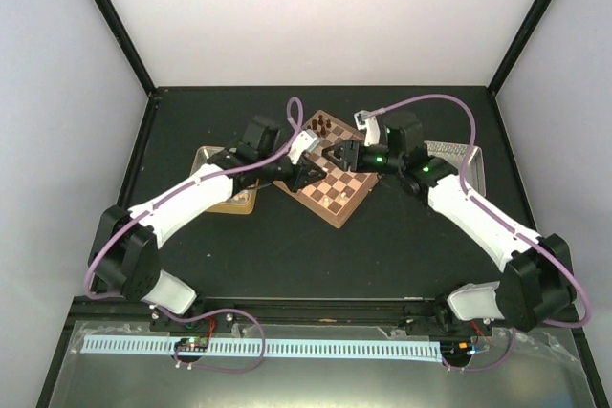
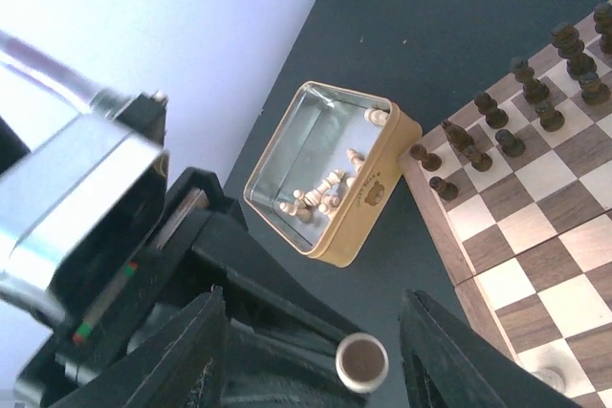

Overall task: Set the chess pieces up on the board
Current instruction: Pick up the chess piece from the storage box, then place the chess piece on the chessboard.

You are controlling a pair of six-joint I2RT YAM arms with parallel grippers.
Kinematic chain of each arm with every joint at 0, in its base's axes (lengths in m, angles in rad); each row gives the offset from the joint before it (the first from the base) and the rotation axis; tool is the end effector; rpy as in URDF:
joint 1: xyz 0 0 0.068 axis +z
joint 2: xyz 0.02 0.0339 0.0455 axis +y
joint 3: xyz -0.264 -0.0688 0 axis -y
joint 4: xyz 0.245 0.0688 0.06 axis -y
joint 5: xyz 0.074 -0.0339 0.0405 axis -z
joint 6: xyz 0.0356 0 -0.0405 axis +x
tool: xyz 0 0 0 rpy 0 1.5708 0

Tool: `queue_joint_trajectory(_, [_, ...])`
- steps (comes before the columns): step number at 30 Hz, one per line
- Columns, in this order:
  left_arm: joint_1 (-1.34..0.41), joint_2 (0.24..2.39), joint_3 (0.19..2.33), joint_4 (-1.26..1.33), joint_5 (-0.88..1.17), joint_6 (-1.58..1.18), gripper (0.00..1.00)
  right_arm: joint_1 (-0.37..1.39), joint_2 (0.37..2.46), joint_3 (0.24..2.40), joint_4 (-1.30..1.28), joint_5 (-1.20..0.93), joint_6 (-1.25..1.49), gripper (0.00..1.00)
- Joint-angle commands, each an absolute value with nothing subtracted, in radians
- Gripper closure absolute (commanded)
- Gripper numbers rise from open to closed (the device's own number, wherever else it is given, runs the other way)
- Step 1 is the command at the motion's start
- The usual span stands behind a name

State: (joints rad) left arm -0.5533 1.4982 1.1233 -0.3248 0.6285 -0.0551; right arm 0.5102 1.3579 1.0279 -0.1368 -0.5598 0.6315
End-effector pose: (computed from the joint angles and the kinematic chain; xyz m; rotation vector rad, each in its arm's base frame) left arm 0.2693 -0.1909 0.2767 0.9003 2.1340 -1.0293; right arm 0.2599 0.1671 0.3020 -0.2526 2.1949 1.2502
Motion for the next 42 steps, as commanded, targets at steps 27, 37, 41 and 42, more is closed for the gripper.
queue_joint_trajectory(27, [-0.624,1.409,1.097,-0.084,0.588,0.225,0.92,0.510,1.414,1.086,-0.269,-0.728,0.683,0.88])
queue_joint_trajectory(37, [-0.615,1.367,1.071,0.003,0.521,-0.064,0.40,0.471,1.330,0.962,0.107,-0.751,0.945,0.95])
queue_joint_trajectory(41, [-0.608,1.323,1.016,0.148,0.553,-0.300,0.29,0.441,1.292,0.911,0.332,-0.783,1.114,0.95])
queue_joint_trajectory(42, [-0.605,1.315,1.002,0.188,0.555,-0.364,0.27,0.434,1.291,0.900,0.378,-0.793,1.171,0.95])
